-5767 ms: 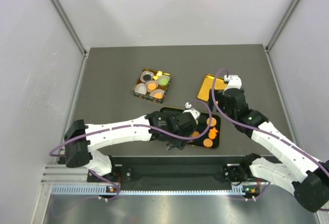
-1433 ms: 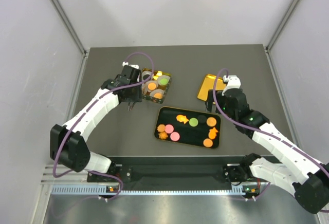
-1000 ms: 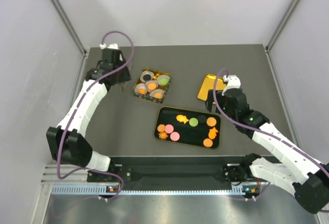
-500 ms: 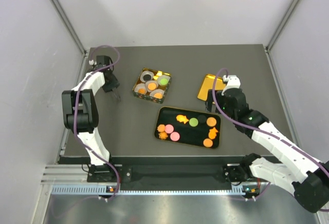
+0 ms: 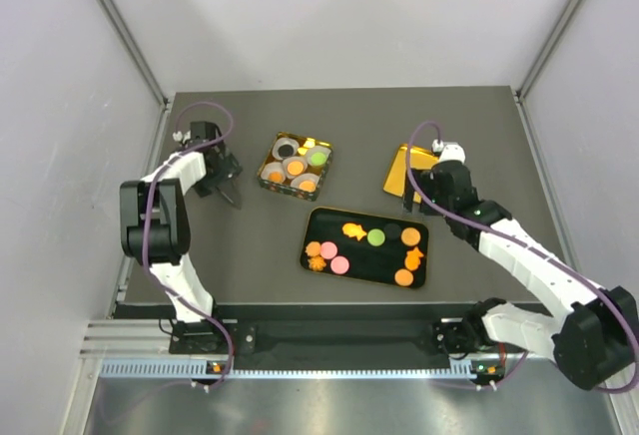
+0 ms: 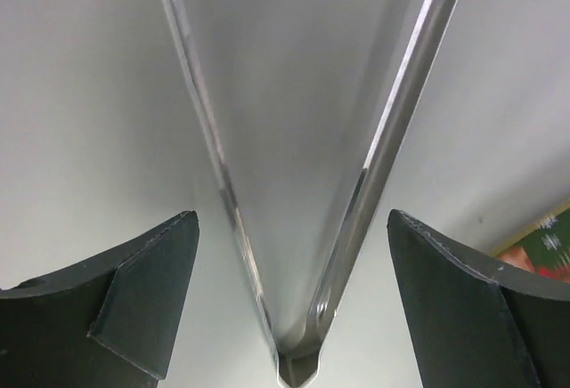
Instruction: Pack the cookies
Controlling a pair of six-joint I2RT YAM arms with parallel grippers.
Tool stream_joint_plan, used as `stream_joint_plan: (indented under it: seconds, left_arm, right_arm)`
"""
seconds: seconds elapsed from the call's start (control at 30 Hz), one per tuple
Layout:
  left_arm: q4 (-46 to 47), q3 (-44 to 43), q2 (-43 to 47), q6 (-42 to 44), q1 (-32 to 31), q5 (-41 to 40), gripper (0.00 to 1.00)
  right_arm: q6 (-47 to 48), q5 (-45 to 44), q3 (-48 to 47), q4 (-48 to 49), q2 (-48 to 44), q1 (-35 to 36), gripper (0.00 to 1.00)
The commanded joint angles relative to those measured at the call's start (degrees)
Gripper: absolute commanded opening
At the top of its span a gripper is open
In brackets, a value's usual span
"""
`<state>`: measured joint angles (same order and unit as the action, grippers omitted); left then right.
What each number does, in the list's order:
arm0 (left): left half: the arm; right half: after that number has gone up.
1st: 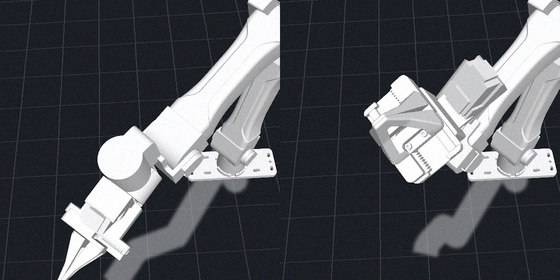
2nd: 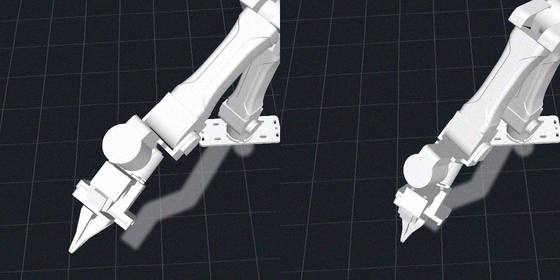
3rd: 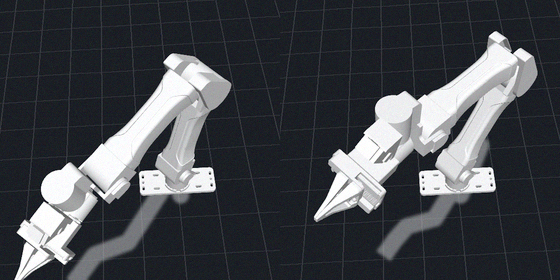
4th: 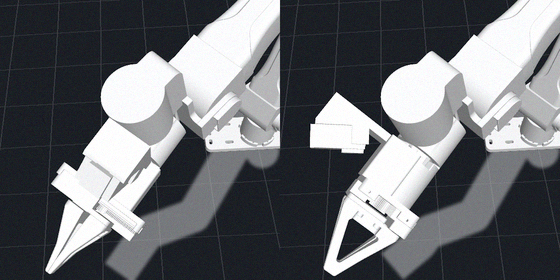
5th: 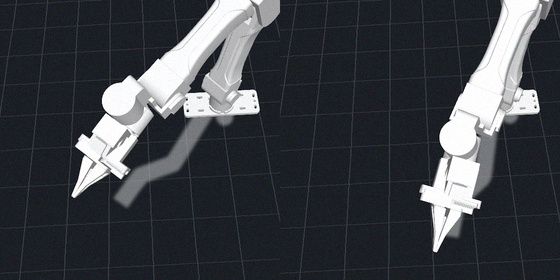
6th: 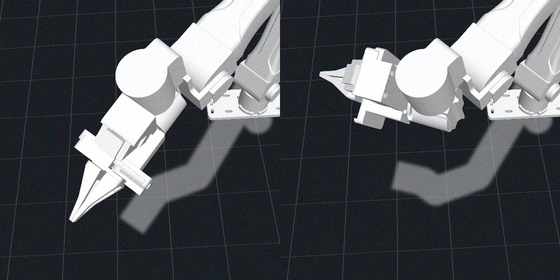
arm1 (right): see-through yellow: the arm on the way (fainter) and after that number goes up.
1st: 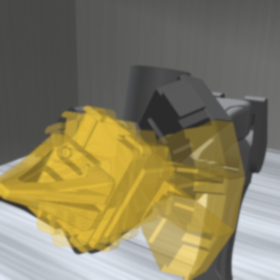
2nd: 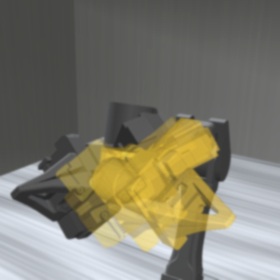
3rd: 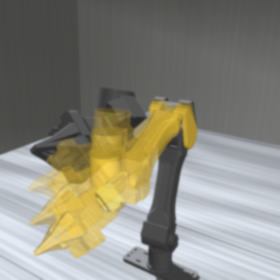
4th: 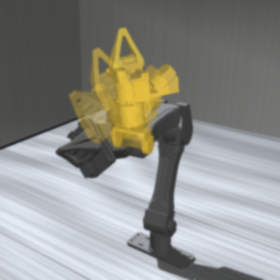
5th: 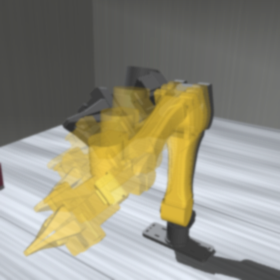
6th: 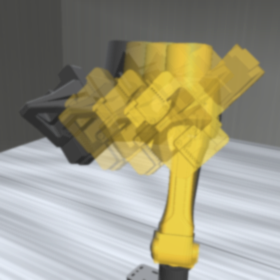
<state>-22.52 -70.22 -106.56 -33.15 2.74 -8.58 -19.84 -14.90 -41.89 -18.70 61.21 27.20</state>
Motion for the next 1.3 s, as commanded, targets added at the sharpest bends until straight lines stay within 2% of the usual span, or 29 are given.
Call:
stream_joint_plan:
  seconds: [0.0, 0.2, 0.4, 0.43, 0.63, 0.77, 0.87, 1.0, 1.27]
  left_arm:
    - [2.13, 1.22, 7.76, -0.78, -0.02, -0.83, 0.92]
    - [2.75, 2.36, 21.21, -0.87, -2.03, 4.35, 0.91]
    - [3.01, 1.22, 29.92, 1.5, -19.33, 8.31, 0.89]
    - [3.19, 1.31, 31.05, 1.59, -22.92, 10.84, 0.88]
    - [6.96, 5.35, 33.17, 3.7, -32.34, 27.98, 0.86]
    - [6.35, 8.16, 35.1, 5.46, -35.35, 28.88, 0.86]
    - [8.89, 11.06, 36.16, 3.71, -35.96, 30.81, 0.85]
    - [12.23, 13.43, 36.25, 1.6, -36.84, 32.83, 0.85]
    - [17.59, 14.49, 33.88, -1.04, -37.55, 33.01, 0.85]
  right_arm:
    - [-1.35, 5.56, -5.91, 1.21, 3.46, -4.33, 1.0]
    - [-3.1, 7.6, -16.9, -1.16, 13.83, -10.75, 1.0]
    - [-4.42, 7.51, -23.85, -2.05, 29.73, -19.11, 0.98]
    - [-4.51, 7.16, -24.2, -1.78, 31.06, -20.33, 0.98]
    - [-6.0, 5.93, -27.81, -2.04, 39.76, -22.89, 0.89]
    - [-7.23, 6.37, -28.16, -1.43, 42.06, -23.25, 0.82]
    - [-7.94, 6.98, -28.77, -1.6, 44.34, -23.25, 0.8]
    - [-9.08, 6.2, -28.51, -1.43, 45.93, -23.25, 0.72]
    - [-9.78, 6.2, -25.88, -0.2, 45.75, -23.25, 0.43]
